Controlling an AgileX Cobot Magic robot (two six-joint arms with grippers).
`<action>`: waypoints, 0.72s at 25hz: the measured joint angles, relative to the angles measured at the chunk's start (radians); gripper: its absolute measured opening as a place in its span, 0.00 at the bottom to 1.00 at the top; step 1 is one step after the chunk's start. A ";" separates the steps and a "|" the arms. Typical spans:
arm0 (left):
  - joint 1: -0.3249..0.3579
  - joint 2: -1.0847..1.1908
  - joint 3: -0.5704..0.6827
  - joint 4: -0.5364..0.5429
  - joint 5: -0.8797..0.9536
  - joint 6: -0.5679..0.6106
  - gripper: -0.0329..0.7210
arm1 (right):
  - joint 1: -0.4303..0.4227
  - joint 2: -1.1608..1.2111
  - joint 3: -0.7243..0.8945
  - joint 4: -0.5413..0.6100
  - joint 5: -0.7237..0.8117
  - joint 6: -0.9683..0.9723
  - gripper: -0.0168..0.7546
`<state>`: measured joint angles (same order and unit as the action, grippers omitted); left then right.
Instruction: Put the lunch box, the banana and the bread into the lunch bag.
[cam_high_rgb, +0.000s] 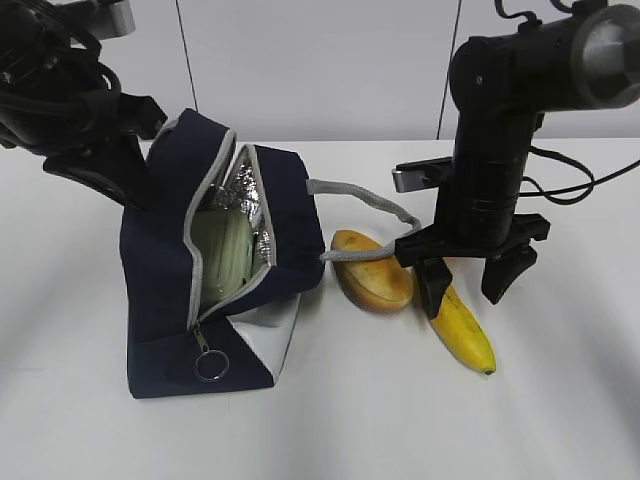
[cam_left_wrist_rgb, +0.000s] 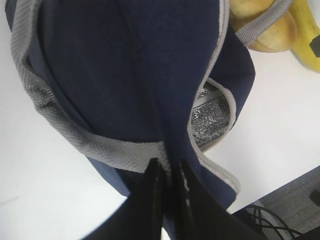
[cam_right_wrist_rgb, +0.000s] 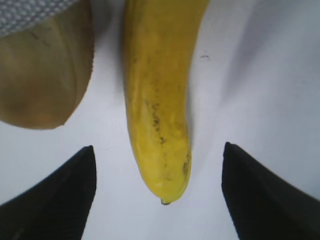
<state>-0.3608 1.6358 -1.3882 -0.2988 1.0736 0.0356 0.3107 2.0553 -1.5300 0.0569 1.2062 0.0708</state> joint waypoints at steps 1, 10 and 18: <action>0.000 0.000 0.000 0.000 0.000 0.000 0.06 | 0.000 0.010 0.000 0.007 -0.007 -0.006 0.78; 0.000 0.000 0.000 0.000 0.000 0.000 0.06 | 0.000 0.067 0.000 0.012 -0.067 -0.026 0.78; 0.000 0.000 0.000 0.000 0.000 0.000 0.06 | 0.000 0.085 0.000 0.012 -0.088 -0.032 0.78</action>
<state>-0.3608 1.6358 -1.3882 -0.2988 1.0736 0.0356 0.3107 2.1400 -1.5300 0.0688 1.1185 0.0388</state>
